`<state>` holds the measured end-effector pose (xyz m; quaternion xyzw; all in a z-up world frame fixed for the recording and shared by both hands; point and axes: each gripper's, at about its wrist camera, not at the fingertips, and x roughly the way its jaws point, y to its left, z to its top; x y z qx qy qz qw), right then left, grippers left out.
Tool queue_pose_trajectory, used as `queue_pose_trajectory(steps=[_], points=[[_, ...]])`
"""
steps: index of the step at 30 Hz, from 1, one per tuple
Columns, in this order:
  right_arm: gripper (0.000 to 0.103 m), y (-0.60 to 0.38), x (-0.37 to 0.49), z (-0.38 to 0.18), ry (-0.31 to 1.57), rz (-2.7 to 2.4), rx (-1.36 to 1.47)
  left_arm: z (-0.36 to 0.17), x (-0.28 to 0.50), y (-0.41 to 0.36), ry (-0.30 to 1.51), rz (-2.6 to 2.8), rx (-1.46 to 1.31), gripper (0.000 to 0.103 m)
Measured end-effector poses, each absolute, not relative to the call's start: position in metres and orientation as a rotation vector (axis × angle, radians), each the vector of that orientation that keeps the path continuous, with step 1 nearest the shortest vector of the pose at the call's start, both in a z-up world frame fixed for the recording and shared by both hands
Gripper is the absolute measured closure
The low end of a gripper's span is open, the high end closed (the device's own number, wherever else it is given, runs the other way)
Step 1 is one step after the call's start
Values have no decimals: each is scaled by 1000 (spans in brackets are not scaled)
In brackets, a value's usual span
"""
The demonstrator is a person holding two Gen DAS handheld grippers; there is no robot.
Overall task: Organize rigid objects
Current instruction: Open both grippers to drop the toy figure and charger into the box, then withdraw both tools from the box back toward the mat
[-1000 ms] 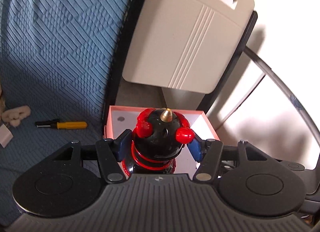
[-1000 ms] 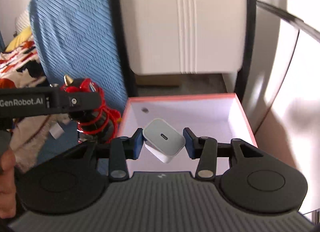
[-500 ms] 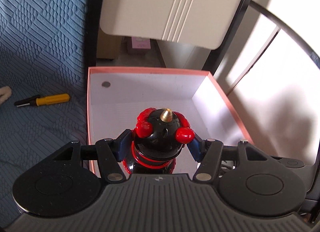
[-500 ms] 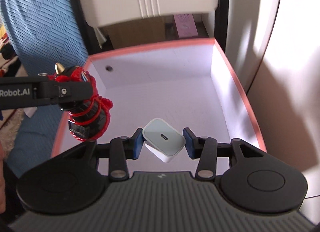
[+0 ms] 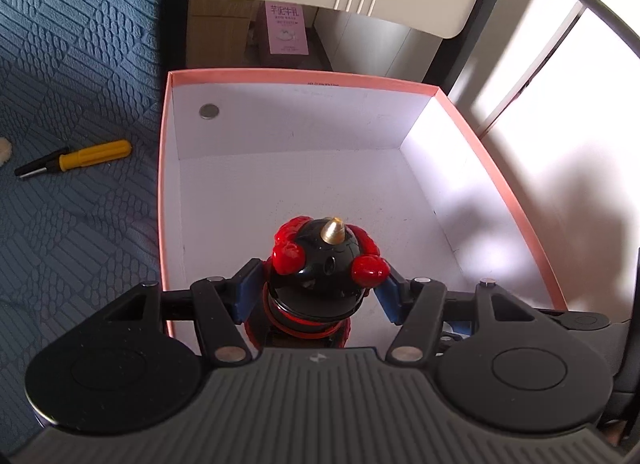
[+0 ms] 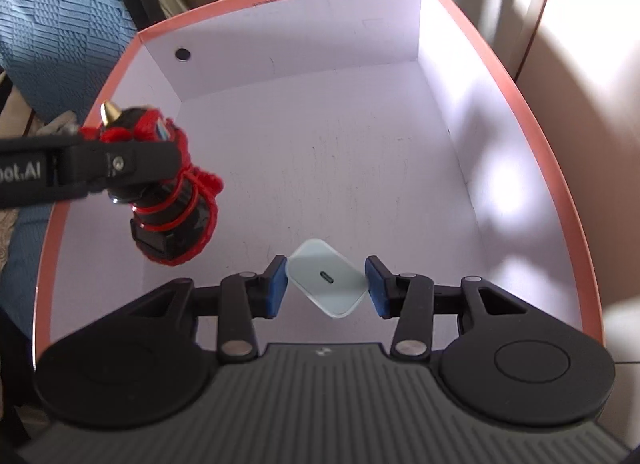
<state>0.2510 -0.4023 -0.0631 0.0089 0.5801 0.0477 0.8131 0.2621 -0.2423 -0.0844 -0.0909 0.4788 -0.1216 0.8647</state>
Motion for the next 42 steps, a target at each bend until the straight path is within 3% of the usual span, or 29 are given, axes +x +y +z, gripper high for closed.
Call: queue_pose_trajectory(steps=[29,42], points=[[58,-333,194,88,862,189,42,76,167,-138,632,-246,-223,36],[58,-282,147,108,797,239,-32,88,97,-74,535,-187,-223,36]])
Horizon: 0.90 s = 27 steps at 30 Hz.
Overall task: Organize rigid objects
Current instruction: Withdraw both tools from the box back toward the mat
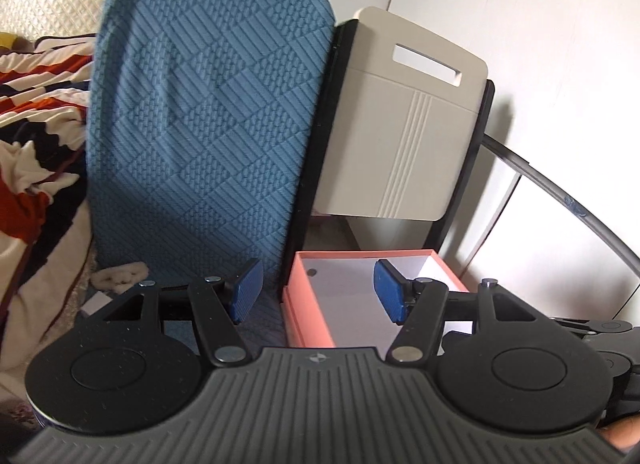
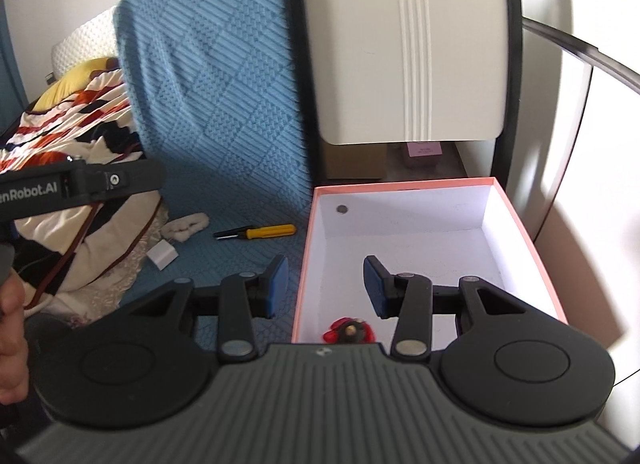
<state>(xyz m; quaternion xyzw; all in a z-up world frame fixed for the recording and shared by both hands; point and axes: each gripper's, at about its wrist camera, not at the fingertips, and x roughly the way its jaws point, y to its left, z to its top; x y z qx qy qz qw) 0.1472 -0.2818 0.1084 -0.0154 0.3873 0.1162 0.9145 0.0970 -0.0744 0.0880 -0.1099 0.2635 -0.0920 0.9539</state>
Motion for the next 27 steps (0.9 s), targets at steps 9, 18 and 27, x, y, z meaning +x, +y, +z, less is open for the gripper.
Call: queue_pose_trajectory(steps=[9,18,27], points=[[58,-243,116,90,795,281,-71,65,66,-25,526,-115,-268,36],[58,-210,101,57,808,331,-88,29,63,0,556,-59,-264,36],[58,-190,91,34,807,356,-121,5,56,23,562,-30,-305,36]])
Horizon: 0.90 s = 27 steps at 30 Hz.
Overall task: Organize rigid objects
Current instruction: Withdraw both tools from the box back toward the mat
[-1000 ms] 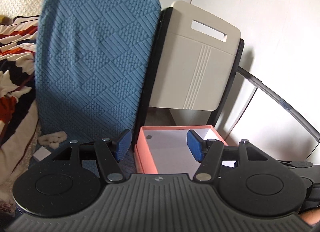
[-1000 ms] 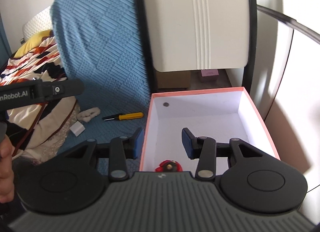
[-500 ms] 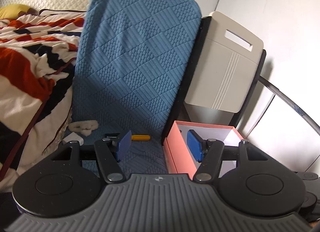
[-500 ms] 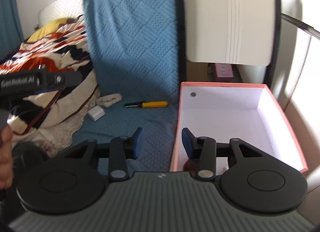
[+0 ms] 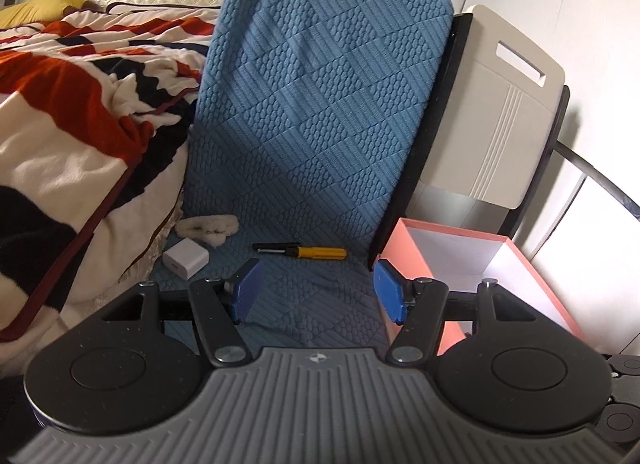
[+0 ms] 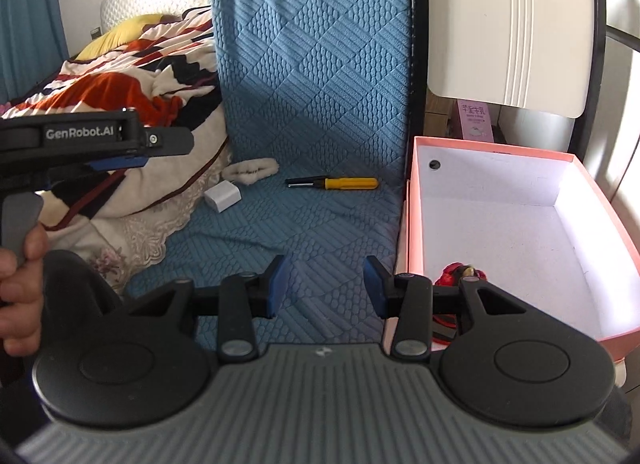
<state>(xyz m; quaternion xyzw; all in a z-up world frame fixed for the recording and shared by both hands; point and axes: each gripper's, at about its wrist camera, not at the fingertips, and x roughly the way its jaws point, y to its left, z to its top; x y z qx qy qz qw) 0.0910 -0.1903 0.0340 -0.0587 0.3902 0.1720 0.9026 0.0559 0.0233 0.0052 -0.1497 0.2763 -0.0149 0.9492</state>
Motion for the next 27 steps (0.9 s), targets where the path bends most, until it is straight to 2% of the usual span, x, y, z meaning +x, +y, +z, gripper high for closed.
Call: queue_pose_trajectory(steps=[14,27], points=[[58,-168,86,3,808,353,-143,-35,51,56,607,43,-341,36],[58,-161,117,-16,829,368,-87,-88,98,58,678,46,-324,36]])
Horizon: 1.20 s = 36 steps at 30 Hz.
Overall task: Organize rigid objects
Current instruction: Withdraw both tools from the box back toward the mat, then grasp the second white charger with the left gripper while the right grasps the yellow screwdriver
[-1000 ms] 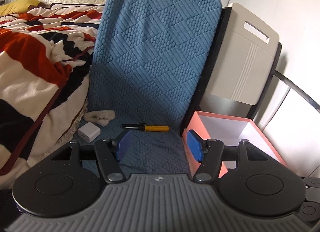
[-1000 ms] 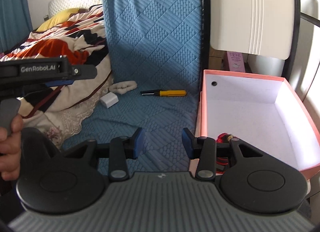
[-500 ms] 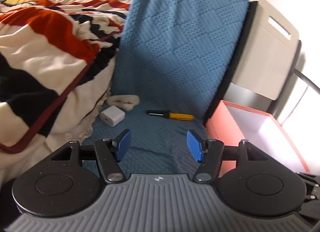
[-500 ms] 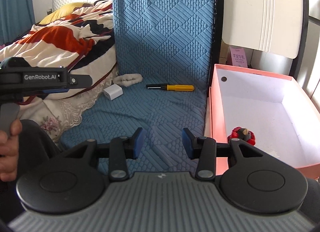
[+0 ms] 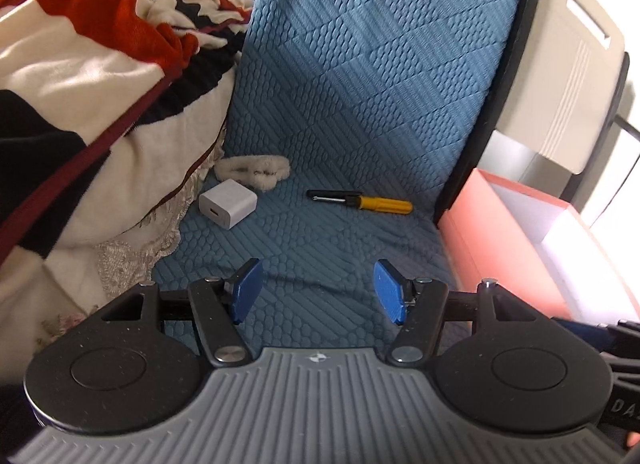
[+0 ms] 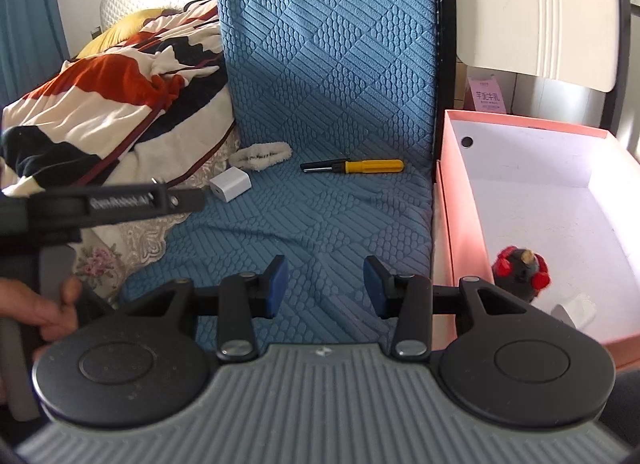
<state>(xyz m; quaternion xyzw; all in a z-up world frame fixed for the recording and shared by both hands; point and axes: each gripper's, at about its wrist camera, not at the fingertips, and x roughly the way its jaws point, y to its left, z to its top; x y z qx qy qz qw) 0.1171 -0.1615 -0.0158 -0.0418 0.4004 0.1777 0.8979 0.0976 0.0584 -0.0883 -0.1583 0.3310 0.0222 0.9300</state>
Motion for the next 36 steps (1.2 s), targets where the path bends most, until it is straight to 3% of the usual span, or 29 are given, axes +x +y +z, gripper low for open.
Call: queue_pose_trajectory(steps=[8,17,36], points=[[58,-152,148,-31,844,384,-127,-101,132,68,679,43,-376,36],[58,-151,193,-46,868,378,-142,-119,161,77,691,95,-377,25],[58,-116,287,-83,941,465,-203,-156,223,94,790,175,-300,24]])
